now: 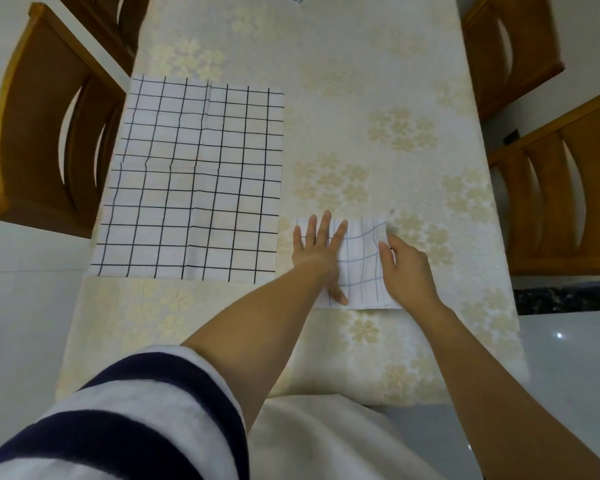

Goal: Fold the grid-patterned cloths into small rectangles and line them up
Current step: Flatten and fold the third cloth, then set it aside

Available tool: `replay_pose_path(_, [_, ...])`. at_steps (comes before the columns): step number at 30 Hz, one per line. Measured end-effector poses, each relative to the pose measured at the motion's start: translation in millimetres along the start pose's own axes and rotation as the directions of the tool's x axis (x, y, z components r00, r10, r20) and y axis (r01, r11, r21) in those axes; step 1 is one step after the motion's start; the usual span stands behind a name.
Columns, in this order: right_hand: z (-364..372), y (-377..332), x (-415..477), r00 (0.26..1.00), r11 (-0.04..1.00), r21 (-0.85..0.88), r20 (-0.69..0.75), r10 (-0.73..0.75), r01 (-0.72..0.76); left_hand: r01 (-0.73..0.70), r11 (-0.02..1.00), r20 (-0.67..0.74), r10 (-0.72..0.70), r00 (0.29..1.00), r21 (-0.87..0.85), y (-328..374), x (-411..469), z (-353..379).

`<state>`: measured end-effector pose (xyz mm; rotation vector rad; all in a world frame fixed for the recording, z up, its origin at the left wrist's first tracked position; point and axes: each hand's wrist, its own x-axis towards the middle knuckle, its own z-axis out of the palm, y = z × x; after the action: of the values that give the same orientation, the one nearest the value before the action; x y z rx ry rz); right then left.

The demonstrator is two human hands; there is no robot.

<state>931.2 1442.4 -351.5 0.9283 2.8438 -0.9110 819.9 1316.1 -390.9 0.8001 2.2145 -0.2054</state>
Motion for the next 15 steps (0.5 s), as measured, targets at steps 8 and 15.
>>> replay_pose_path(8, [2,-30,-11,0.993,0.995,0.004,0.058,-0.101,0.101,0.042,0.998,0.012,-0.043,0.999,0.045,8,-2,-4])
replay_pose_path(15, [3,-44,-6,0.992,0.982,-0.175,0.114,-0.054,0.073,-0.092,0.995,-0.148,0.085,0.985,-0.043,-5,-8,-5])
